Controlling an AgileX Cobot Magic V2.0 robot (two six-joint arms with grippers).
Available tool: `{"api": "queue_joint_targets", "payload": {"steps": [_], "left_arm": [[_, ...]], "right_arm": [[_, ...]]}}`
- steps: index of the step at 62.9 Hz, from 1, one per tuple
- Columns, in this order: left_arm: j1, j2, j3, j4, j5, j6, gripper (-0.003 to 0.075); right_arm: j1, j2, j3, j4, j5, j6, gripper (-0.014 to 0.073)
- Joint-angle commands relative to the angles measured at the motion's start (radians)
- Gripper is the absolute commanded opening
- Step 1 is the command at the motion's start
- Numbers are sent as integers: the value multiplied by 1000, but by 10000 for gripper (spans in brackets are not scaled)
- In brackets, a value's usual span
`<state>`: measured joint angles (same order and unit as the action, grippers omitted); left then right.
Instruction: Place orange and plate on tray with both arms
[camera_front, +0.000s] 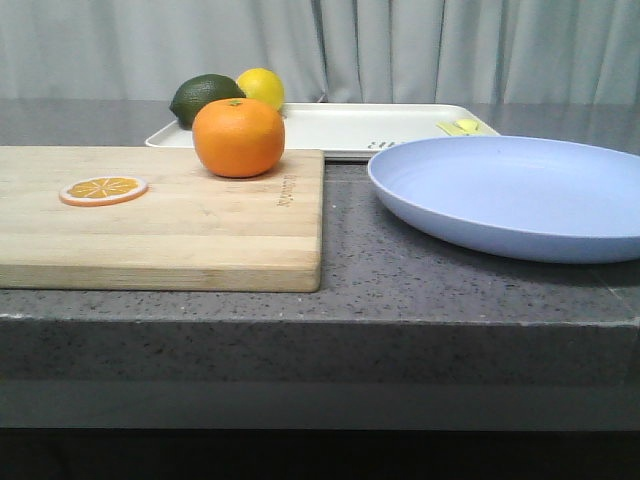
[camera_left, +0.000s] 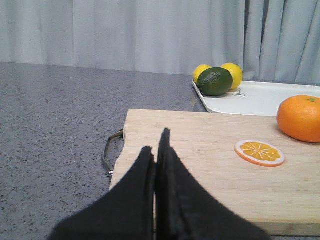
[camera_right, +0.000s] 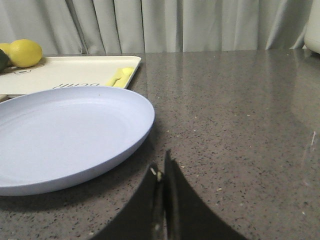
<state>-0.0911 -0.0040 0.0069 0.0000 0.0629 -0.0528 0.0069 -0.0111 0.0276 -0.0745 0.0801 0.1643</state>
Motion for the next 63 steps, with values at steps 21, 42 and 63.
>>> {"api": "queue_joint_targets", "payload": {"steps": [21,42,63], "left_arm": [[3,-19,28,-7,-76,-2,-20],[3,-19,28,-7,-84,-2,-20],[3,-12,-144,-10,-63,-2,-20]], "right_arm": [[2,-18,-25,-12,-80,3,-67],[2,-18,-25,-12,-80,3,-67],[1,-14,-186,-12,-10,3,-67]]}}
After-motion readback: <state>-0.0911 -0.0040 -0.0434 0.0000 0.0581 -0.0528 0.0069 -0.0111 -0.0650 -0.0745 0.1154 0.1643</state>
